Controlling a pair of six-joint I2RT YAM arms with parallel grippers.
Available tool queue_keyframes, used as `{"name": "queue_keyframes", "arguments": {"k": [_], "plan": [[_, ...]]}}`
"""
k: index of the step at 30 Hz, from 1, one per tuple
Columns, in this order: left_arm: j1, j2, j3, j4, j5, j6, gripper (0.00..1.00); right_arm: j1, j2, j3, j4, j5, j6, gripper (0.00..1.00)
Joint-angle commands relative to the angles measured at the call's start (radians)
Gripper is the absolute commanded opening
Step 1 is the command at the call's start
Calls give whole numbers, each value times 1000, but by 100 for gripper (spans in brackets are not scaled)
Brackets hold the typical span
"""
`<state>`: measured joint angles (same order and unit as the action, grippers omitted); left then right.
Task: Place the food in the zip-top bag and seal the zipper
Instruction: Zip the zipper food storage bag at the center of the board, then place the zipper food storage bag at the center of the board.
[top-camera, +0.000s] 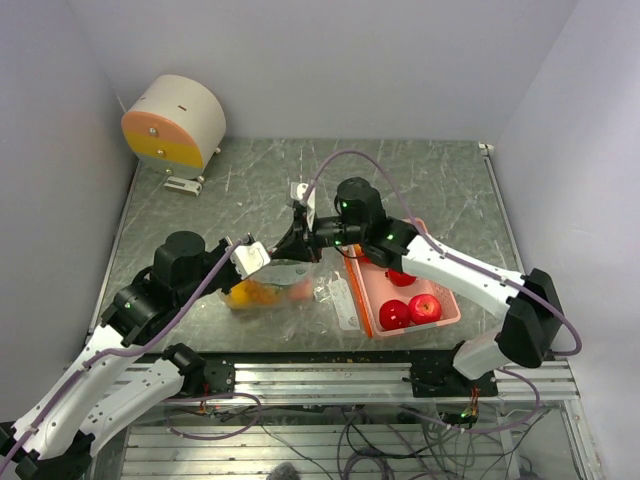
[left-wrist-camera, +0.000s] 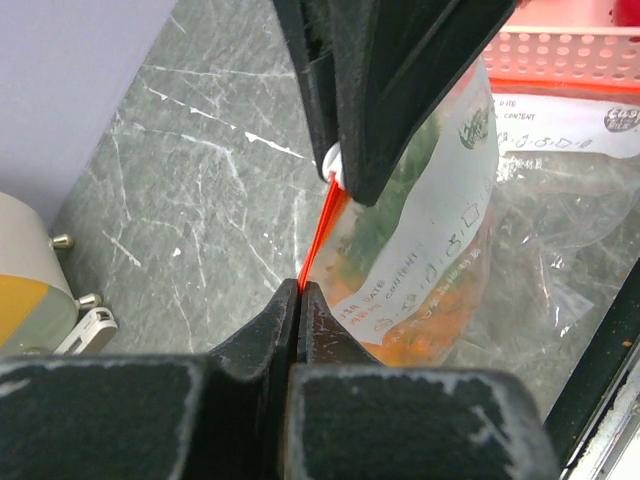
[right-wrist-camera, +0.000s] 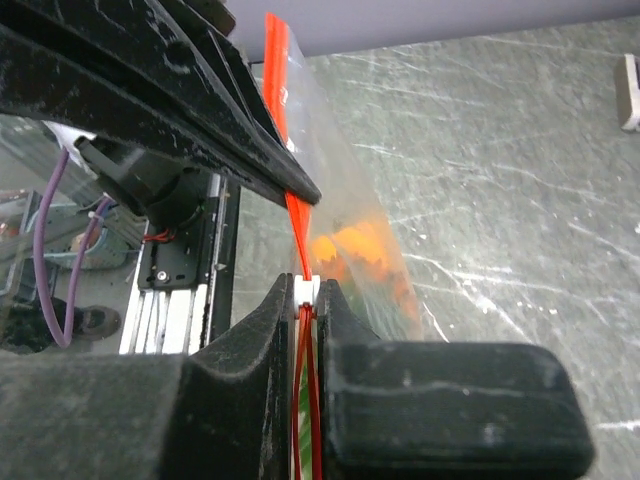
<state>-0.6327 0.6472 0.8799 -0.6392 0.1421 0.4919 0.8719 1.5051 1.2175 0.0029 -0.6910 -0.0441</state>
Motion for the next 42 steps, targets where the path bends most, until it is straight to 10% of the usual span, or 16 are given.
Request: {"name": "queue_keyframes", "arguments": {"k": [1, 10, 18, 22, 28, 34, 42], "plan": [[1, -17, 28, 2, -167, -47, 7, -64, -95, -67, 28, 82, 29, 0], [1, -20, 56, 2, -366, -91, 7, -183, -217, -171, 36, 115, 45, 1], [1, -19, 64, 107, -587, -162, 7, -186, -227, -77, -49, 341, 218, 98], [1, 3, 56, 182, -839, -240, 7, -196, -269, -84, -143, 612, 341, 100], [19, 108, 54, 163, -1164, -420, 19, -201, -220, -117, -314, 580, 372, 100], [151, 190, 64, 112, -976, -608, 99, -197, -248, -211, -320, 569, 391, 100], [168, 160, 173, 98, -693, -652, 100, 46, -161, -177, -356, 690, 396, 99]]}}
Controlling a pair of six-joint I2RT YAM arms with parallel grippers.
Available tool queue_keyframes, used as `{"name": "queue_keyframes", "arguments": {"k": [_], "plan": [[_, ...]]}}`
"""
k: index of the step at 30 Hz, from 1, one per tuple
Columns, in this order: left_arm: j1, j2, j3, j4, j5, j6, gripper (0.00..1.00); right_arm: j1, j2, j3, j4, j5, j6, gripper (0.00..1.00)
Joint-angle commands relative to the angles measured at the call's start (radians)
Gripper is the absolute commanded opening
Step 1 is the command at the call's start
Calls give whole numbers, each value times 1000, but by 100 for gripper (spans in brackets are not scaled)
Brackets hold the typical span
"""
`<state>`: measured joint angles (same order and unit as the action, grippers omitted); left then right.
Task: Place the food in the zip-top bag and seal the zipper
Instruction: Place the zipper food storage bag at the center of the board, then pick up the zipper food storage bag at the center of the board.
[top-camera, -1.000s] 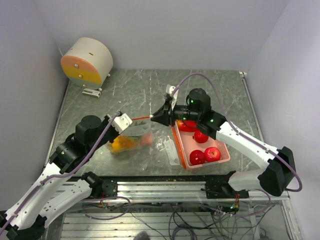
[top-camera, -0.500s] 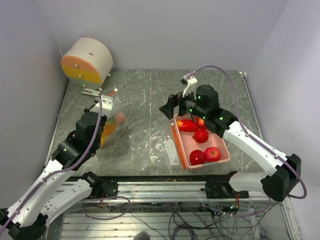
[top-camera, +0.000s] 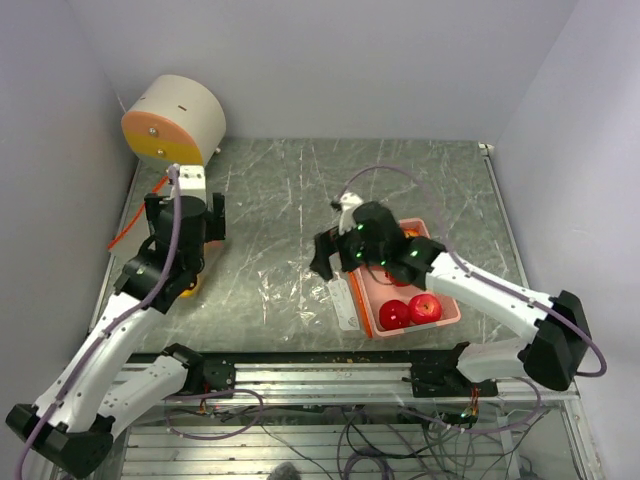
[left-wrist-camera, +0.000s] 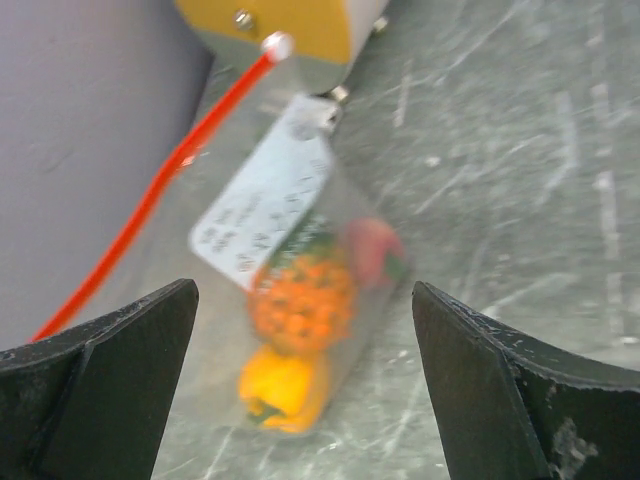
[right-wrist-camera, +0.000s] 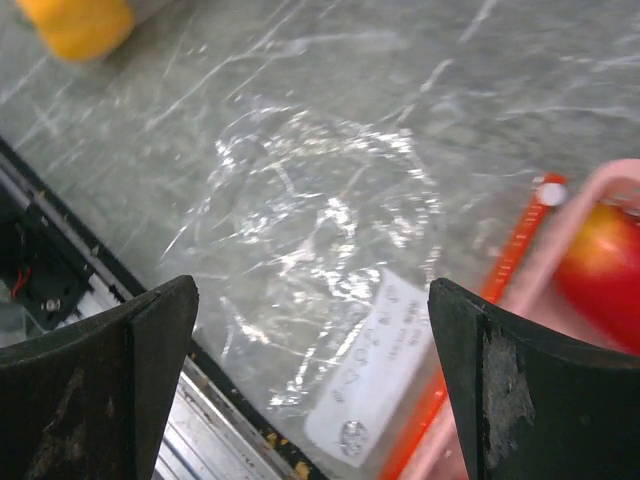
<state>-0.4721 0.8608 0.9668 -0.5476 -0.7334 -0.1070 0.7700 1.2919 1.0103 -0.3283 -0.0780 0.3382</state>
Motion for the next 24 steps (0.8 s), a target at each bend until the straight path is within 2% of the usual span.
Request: {"name": "queue_keyframes", "arguments": {"k": [1, 7, 11, 20, 23, 24], "plan": [[7, -72, 88, 10, 224, -52, 100, 189, 69, 25, -17, 79, 14, 99], [7, -184, 63, 4, 382, -42, 100, 327, 147, -62, 27, 52, -28, 99], [7, -239, 25, -25, 385, -50, 100, 372, 190, -103, 50, 61, -85, 100], [7, -283, -4, -48, 387, -58, 100, 376, 263, -161, 140, 38, -145, 99], [7, -284, -13, -44, 405, -65, 100, 376, 318, -148, 141, 57, -136, 84], [7, -285, -15, -43, 410, -67, 100, 376, 337, -136, 133, 72, -128, 74]]}}
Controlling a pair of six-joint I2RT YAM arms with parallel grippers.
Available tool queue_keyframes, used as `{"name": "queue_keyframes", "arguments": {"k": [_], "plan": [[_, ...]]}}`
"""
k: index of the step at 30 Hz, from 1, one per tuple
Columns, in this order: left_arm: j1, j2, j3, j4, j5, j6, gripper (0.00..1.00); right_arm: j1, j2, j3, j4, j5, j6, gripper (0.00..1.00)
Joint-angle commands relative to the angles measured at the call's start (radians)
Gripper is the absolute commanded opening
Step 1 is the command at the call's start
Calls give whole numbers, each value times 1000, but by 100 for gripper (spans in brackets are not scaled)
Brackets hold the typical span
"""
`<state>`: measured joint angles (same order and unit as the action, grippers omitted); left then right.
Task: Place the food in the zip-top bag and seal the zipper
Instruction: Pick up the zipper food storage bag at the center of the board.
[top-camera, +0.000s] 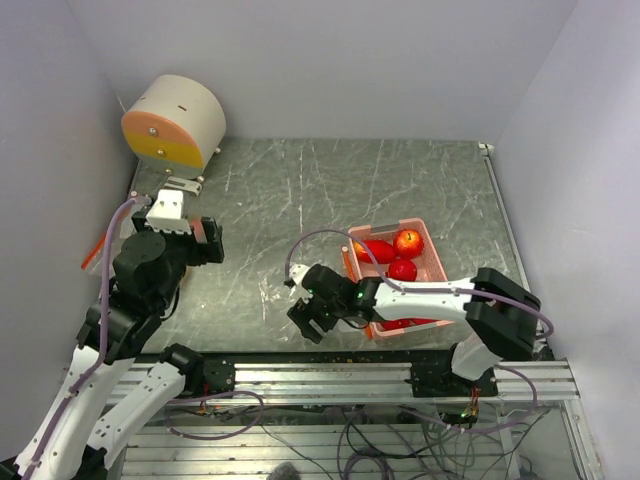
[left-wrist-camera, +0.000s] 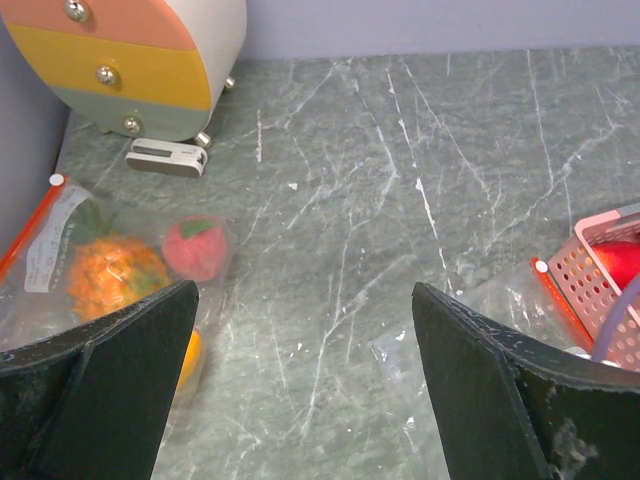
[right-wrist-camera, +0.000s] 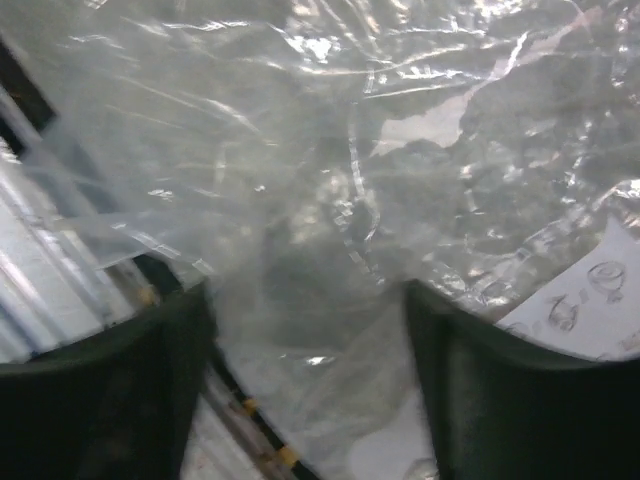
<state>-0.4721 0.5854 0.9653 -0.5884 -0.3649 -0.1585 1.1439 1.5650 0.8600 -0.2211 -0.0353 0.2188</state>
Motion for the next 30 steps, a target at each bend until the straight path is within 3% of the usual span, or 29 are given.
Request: {"name": "queue_keyframes", "arguments": {"k": [1, 3, 4, 9, 16, 21, 30], "plan": [[7, -11, -14, -1, 43, -18, 100, 3, 76, 28, 17, 52, 2, 60], [7, -14, -13, -3, 49, -19, 100, 2, 85, 65, -11, 121, 41, 5], [7, -17, -11, -2, 52, -19, 98, 1, 77, 90, -27, 157, 63, 0], [7, -42, 4, -5, 59, -24, 93, -20, -135, 222, 5, 253, 234, 0], [7, -145, -36, 61, 79, -47, 90, -252, -479, 37, 537, 42, 720, 0], [7, -217, -123, 210, 160, -129, 93, -286, -447, 42, 888, -143, 860, 0], [7, -219, -332, 758, 485, -518, 93, -290, -343, 181, 1130, -365, 986, 0]]}}
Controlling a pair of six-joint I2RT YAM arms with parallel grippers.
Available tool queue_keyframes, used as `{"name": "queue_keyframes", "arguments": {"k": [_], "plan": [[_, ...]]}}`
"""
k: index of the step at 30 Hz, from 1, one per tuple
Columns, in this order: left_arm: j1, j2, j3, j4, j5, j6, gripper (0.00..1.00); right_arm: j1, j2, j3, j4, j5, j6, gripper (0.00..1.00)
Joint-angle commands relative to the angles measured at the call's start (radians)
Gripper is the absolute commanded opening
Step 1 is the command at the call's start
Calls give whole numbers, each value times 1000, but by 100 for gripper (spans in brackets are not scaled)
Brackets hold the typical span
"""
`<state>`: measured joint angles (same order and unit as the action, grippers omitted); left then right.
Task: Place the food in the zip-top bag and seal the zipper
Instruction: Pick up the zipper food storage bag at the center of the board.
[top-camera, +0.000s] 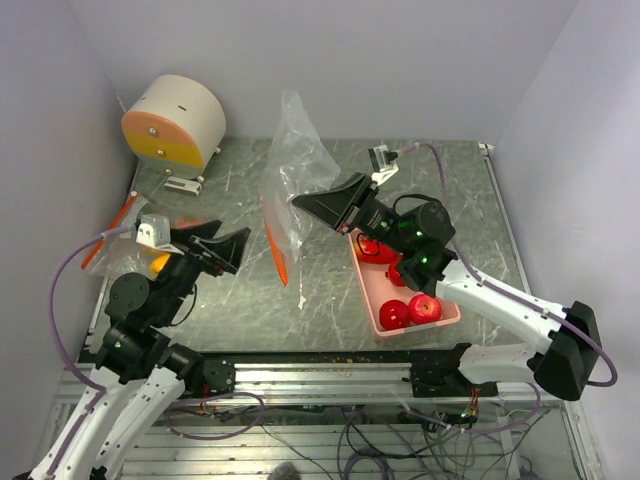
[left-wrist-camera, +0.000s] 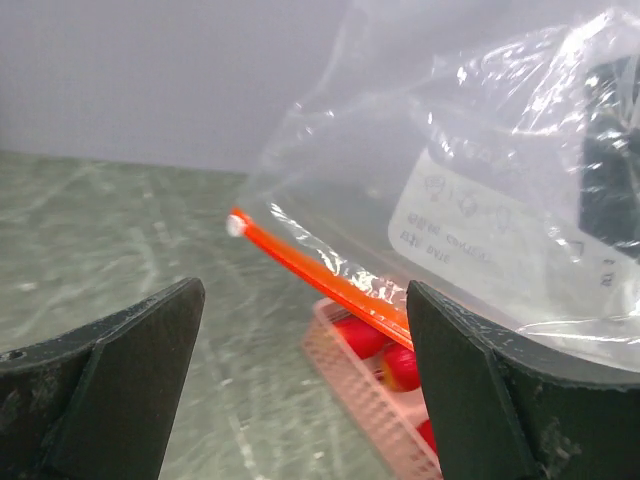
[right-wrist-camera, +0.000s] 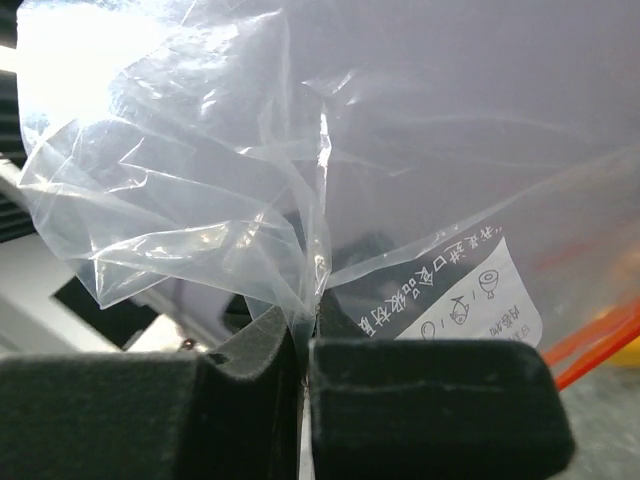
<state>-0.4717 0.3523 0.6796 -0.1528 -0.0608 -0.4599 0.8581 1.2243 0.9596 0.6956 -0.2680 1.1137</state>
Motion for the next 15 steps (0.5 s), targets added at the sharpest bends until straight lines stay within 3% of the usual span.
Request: {"name": "queue_keyframes", "arguments": {"k": [1, 10, 15], "plan": [[7, 15, -57, 362, 199, -246, 93, -4, 4, 86, 238, -146, 106, 0], [7, -30, -244, 755, 196, -578, 89, -7, 31, 128, 349, -197, 186, 0], [7, 24, -304, 903, 214, -656, 84, -7, 73, 151, 447, -219, 268, 0]]}}
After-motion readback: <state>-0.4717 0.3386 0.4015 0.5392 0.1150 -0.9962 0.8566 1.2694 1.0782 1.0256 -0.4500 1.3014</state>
